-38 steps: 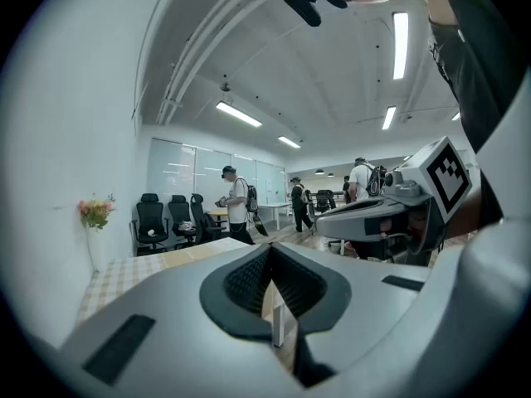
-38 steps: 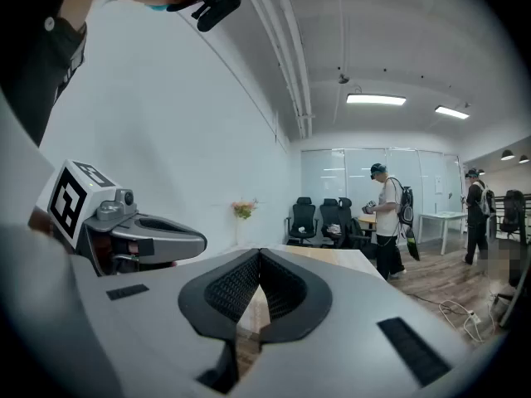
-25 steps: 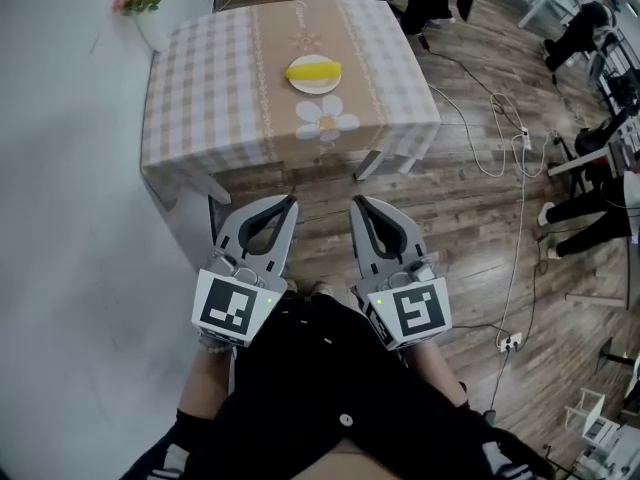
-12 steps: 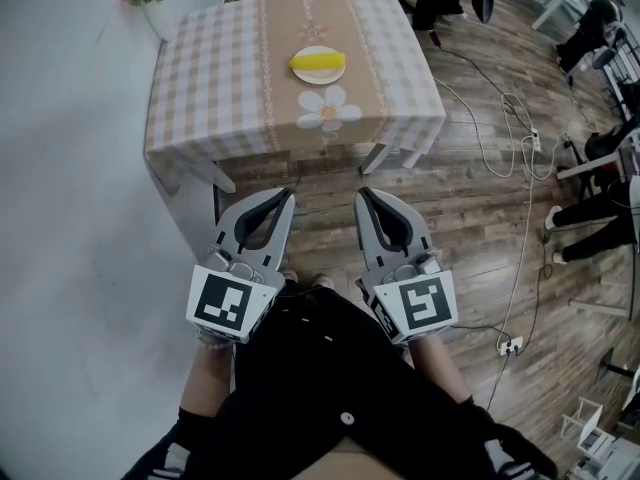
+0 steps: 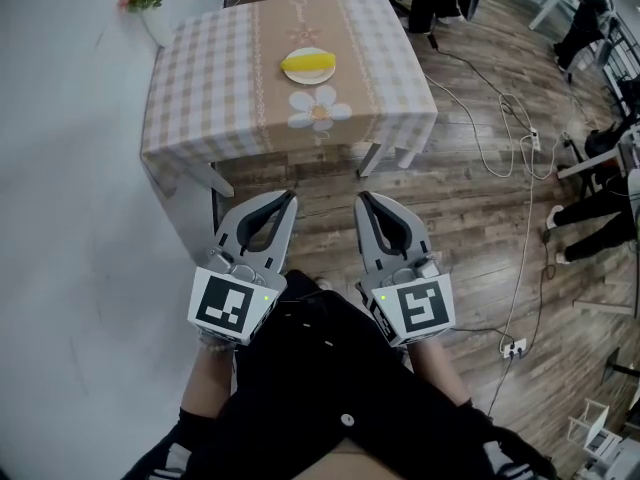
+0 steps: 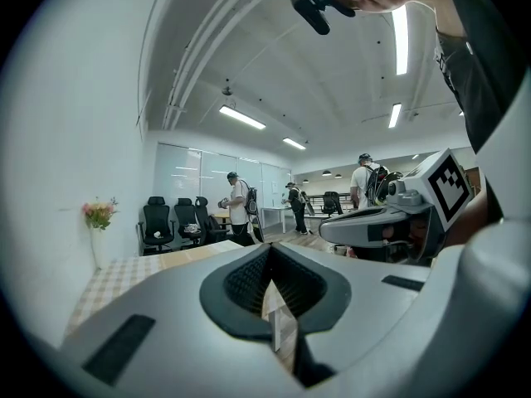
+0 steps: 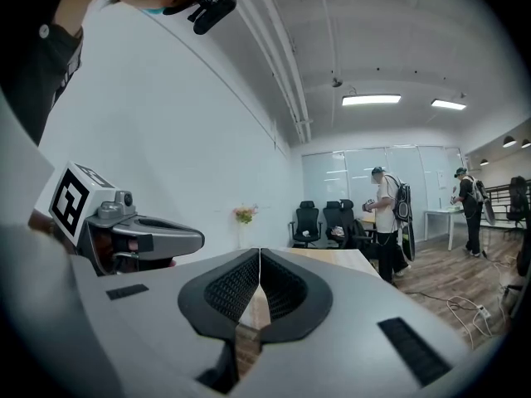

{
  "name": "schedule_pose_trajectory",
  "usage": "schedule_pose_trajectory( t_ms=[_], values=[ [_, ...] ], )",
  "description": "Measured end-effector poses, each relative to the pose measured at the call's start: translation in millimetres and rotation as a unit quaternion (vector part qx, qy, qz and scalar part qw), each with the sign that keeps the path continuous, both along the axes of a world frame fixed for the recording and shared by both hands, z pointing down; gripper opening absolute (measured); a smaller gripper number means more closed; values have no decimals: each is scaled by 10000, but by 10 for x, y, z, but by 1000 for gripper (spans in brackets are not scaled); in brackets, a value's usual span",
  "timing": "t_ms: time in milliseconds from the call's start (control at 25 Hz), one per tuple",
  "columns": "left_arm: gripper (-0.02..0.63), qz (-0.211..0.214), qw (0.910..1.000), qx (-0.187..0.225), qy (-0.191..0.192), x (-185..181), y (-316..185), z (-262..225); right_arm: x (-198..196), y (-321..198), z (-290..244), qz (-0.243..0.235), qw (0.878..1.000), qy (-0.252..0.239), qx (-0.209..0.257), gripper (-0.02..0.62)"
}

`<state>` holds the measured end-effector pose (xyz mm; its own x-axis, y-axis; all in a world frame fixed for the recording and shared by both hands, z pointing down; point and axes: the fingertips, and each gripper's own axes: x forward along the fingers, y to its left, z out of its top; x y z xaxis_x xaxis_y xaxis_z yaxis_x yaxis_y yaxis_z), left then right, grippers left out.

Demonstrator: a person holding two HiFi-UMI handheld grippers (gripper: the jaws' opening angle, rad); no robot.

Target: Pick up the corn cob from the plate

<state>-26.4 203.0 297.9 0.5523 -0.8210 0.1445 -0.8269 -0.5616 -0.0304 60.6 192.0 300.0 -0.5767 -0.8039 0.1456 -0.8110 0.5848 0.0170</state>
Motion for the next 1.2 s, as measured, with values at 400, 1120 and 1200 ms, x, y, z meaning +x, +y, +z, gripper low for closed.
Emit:
schedule_pose_trajectory(
  t_ms=[400, 1120, 1200],
  values=[
    [12, 75, 10000, -20, 27, 310, 225, 3, 298, 232, 1, 59, 10000, -69, -24, 41],
    [12, 462, 9989, 80, -13, 541, 39, 30, 559, 94, 8, 478, 9978, -441, -124, 41],
    [12, 446, 9990, 72, 10, 523, -22, 28, 542, 45, 17, 476, 9979, -413, -148, 41]
  ],
)
